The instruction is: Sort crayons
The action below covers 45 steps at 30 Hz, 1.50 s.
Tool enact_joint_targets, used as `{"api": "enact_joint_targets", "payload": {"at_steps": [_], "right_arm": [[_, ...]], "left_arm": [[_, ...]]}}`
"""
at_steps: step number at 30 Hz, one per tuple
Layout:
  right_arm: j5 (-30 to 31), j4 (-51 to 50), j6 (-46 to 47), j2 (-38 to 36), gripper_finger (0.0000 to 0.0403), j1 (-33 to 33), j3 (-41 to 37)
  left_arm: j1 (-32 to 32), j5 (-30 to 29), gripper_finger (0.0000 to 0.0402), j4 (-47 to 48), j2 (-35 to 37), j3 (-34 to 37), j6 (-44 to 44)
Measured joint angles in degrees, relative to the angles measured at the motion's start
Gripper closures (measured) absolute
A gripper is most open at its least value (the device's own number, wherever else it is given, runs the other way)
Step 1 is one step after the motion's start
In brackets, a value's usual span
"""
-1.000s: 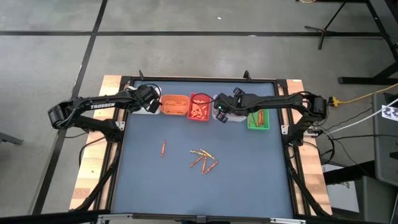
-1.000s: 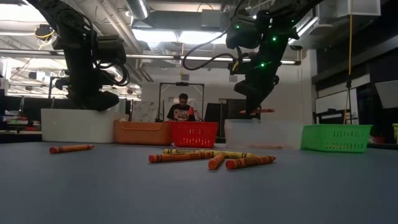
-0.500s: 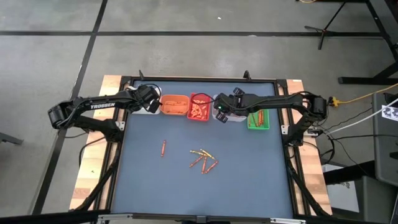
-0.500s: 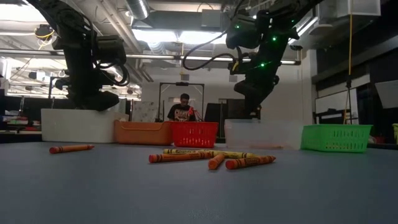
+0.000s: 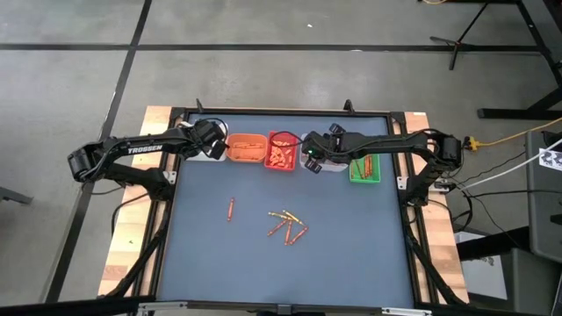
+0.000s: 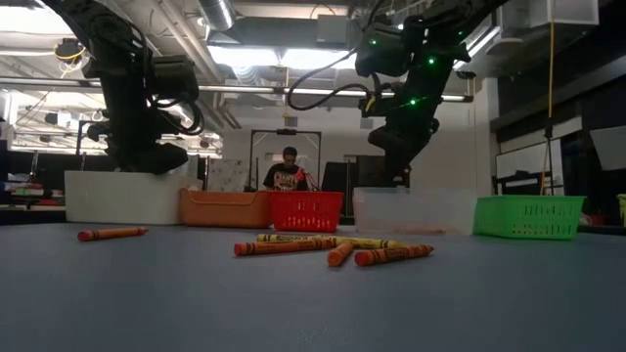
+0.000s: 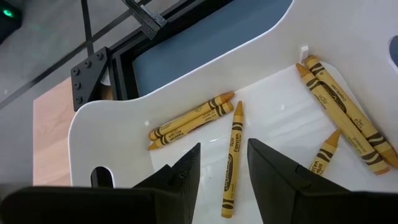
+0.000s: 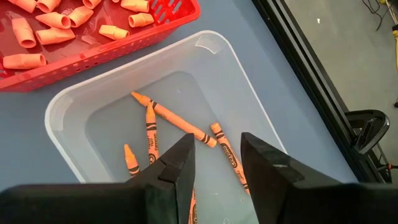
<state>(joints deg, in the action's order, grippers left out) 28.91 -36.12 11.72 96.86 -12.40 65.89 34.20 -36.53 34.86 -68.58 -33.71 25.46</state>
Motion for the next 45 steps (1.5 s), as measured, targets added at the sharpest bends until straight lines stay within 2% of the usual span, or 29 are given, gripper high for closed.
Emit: {"api": "enact_joint_targets", "payload": {"at_steps": [7, 12, 16, 19, 22, 25, 35, 45], "right_arm": [[0.0, 0.0, 0.0, 0.0, 0.0276, 0.0, 0.0], [0.0, 0.0, 0.0, 0.0, 0.0276, 0.0, 0.0], [0.0, 0.0, 0.0, 0.0, 0.0276, 0.0, 0.0], [0.0, 0.0, 0.0, 0.0, 0.0276, 0.0, 0.0], [0.0, 0.0, 0.0, 0.0, 0.0276, 0.0, 0.0], [0.0, 0.0, 0.0, 0.0, 0.0276, 0.0, 0.0], [0.0, 0.1, 0.0, 0.0, 0.0276, 0.0, 0.0], [-2.0, 0.1, 0.0, 0.0, 0.0276, 0.0, 0.0]], "left_arm": [[0.0, 0.1, 0.0285, -6.9, 1.1, 0.0, -0.6], [0.0, 5.0, 0.0285, -13.6, 4.1, -0.4, -3.4], [-0.6, 13.4, 0.0285, -15.9, 6.4, -2.1, -3.5], [-2.4, 22.7, 0.0285, -16.1, 6.8, -2.7, -2.6], [-5.7, 33.3, 0.0285, -14.6, 6.8, -2.7, 1.5], [-10.7, 39.1, 0.0285, -11.3, 6.2, -2.7, 6.4], [-29.6, 38.3, 0.0285, -2.0, 6.3, -2.6, 25.3], [-43.6, 26.5, 0.0285, -2.1, 5.8, -2.6, 39.7]]}}
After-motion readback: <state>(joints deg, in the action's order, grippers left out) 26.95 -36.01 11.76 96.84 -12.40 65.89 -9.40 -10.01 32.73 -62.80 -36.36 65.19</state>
